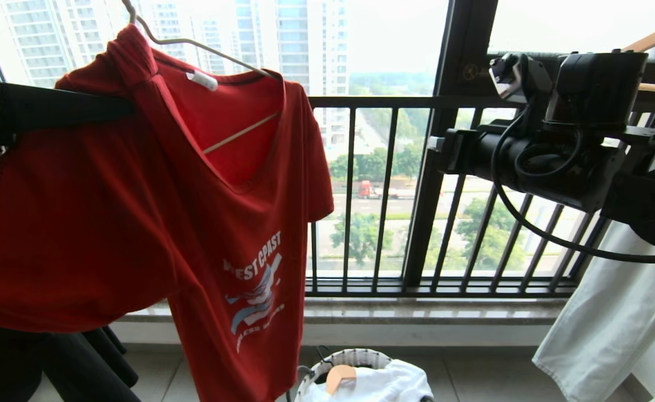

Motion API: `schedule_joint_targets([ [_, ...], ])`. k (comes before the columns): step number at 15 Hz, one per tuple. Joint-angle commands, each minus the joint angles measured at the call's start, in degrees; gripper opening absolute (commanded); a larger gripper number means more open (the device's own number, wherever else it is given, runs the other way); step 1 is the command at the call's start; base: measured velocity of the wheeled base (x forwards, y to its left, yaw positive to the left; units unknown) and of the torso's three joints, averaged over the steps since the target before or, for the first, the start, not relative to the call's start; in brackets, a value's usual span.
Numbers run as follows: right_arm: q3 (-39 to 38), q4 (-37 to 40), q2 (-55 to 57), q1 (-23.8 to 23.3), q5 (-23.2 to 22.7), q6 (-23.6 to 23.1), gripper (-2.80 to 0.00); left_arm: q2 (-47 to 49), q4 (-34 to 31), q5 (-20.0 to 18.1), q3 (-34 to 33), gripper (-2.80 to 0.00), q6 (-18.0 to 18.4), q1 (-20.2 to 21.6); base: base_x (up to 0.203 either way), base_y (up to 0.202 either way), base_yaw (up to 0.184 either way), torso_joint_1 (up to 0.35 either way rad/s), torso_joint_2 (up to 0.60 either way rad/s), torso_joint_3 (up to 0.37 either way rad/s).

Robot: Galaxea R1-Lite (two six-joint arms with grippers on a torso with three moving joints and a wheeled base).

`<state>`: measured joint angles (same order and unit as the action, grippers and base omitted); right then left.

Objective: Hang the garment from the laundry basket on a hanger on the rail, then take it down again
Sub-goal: Hang the clothes rack on the clothesline

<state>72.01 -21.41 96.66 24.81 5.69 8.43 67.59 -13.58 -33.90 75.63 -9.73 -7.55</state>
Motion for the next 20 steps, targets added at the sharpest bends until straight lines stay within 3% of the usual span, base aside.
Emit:
schedule_joint_targets([
  [1,-1.2,0.0,-2.7,0.1,0.0,-0.2,-2.80,-2.3,-0.1,-0.2,-0.7,-2.80,0.0,-1.1,0.000,0.000,0.000,0.227,-0.52,-0.301],
  [5,-5.3,0.1,-9.8,-0.5,0.1,-1.1,-2.80,-3.4,-0.1,-0.1,-1.7,-2.80,-0.2,-4.6,0.000,0.000,0.000,0.234,-0.54,-0.310],
  [10,-12.4,0.1,-17.3,-0.7,0.0,-1.4,-2.80,-4.9,-0.2,0.2,-1.9,-2.80,-0.2,-5.3,0.000,0.000,0.000,0.261,-0.58,-0.322],
  [20,-14.4,0.2,-20.6,-0.4,-0.1,-3.0,-2.80,-5.9,-11.6,-0.2,4.0,-2.80,-0.1,-6.1,0.000,0.000,0.000,0.191,-0.41,-0.222],
])
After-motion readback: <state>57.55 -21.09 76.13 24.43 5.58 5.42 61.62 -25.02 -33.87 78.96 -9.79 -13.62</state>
